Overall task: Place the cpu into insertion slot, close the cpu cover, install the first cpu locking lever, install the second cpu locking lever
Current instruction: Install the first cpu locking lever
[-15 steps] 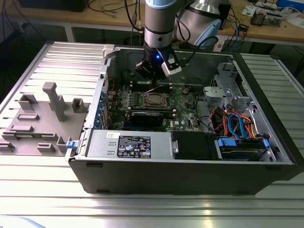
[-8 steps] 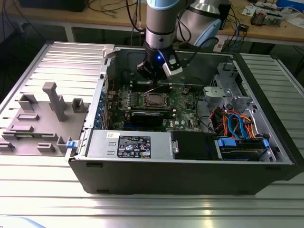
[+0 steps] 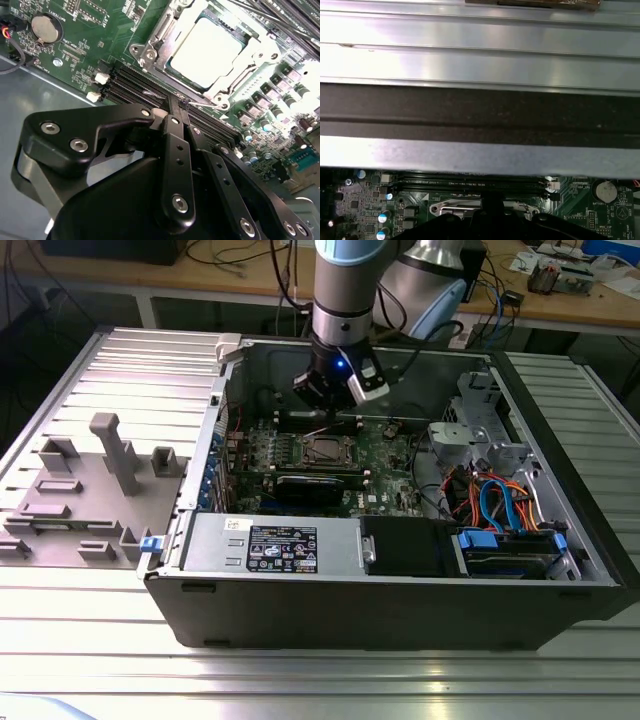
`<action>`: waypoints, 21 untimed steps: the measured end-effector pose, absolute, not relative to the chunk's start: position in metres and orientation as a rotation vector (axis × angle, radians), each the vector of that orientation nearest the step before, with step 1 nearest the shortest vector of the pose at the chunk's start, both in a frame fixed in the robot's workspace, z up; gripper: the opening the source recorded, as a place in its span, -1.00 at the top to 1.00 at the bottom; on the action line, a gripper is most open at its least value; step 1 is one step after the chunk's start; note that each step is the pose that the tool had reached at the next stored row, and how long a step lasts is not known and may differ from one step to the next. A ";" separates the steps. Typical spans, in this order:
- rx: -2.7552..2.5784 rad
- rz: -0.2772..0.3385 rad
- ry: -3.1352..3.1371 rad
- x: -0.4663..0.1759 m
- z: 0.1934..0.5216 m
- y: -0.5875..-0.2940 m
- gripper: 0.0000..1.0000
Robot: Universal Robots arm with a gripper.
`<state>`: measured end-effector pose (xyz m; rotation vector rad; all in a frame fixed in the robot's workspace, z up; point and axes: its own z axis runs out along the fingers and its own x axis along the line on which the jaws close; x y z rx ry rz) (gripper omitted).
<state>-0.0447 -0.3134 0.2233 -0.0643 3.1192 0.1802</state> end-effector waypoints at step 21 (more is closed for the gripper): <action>-0.064 0.180 3.119 -0.040 0.219 -0.313 0.79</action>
